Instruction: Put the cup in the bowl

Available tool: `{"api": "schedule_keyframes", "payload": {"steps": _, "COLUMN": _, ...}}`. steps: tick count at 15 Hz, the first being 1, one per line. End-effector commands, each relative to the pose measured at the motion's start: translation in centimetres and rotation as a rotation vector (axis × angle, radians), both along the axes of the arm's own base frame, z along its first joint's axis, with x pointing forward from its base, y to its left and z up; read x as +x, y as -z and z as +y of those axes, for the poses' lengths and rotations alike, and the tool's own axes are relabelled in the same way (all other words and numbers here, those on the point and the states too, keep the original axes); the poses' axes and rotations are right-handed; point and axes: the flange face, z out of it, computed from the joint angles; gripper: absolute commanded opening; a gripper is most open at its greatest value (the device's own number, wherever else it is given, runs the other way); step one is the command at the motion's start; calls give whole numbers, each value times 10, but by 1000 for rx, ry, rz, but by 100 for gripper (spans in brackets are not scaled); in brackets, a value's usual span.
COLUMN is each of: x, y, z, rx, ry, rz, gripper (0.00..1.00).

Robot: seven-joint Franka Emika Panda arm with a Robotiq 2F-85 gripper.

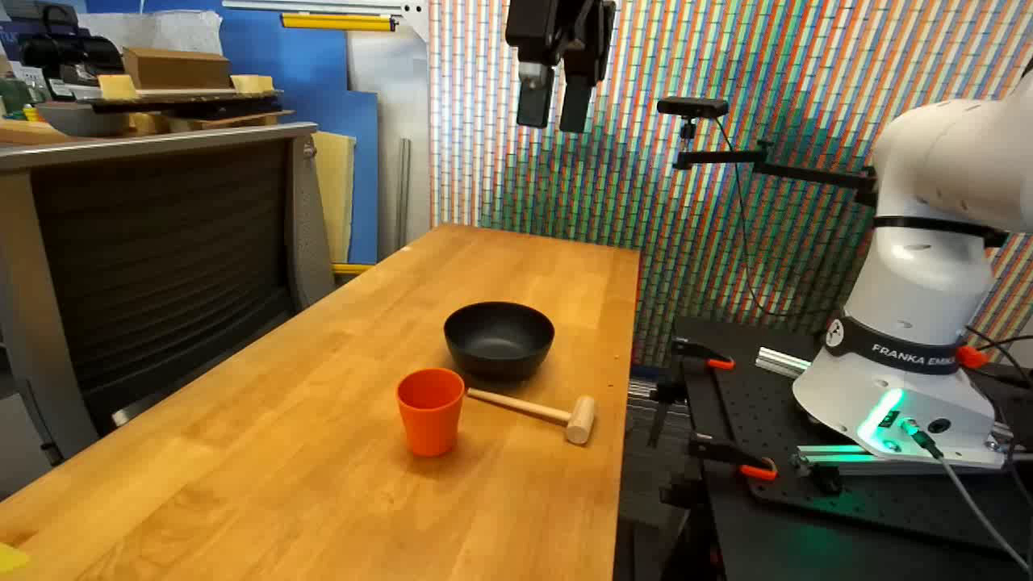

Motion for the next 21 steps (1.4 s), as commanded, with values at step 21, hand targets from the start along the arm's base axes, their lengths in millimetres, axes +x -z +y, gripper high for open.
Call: {"api": "schedule_keyframes", "payload": {"steps": 21, "x": 101, "y": 206, "z": 5, "rx": -156, "ry": 10, "rz": 27, "gripper": 100}}
